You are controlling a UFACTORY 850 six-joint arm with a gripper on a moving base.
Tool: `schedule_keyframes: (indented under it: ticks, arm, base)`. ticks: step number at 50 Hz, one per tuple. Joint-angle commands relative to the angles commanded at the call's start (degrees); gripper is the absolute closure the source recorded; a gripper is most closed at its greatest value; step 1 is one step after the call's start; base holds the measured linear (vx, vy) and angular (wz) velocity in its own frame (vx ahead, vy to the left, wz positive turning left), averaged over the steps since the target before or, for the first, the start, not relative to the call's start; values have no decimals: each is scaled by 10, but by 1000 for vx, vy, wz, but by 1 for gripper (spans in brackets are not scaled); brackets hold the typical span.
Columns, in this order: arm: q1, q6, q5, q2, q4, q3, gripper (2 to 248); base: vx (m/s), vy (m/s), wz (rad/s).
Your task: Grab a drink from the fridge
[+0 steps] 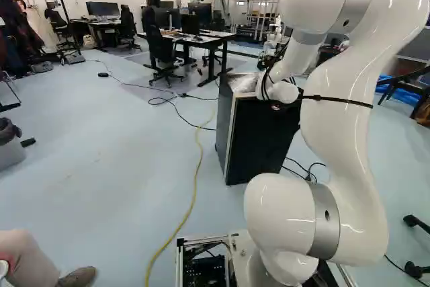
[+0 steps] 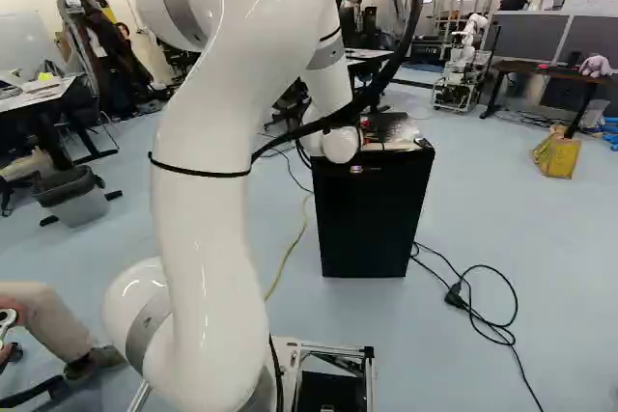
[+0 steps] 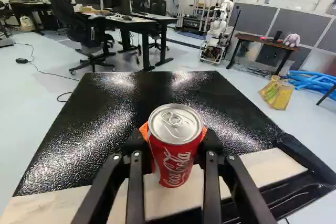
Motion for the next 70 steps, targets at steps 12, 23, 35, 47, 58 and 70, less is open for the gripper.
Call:
schedule_keyframes:
  ticks: [12, 23, 35, 47, 58, 70]
  arm:
    - [0, 0, 0, 5, 0, 1, 151]
    - [0, 0, 0, 17, 0, 2, 151]
    - [0, 0, 0, 31, 0, 3, 151]
    - [0, 0, 0, 43, 0, 3, 151]
    - [0, 0, 0, 45, 0, 4, 151]
    - [4, 0, 0, 52, 2, 12, 151]
  base:
    - [0, 0, 0]
    - [0, 0, 0]
    - [0, 0, 0]
    - [0, 0, 0]
    - [0, 0, 0]
    - [0, 0, 0]
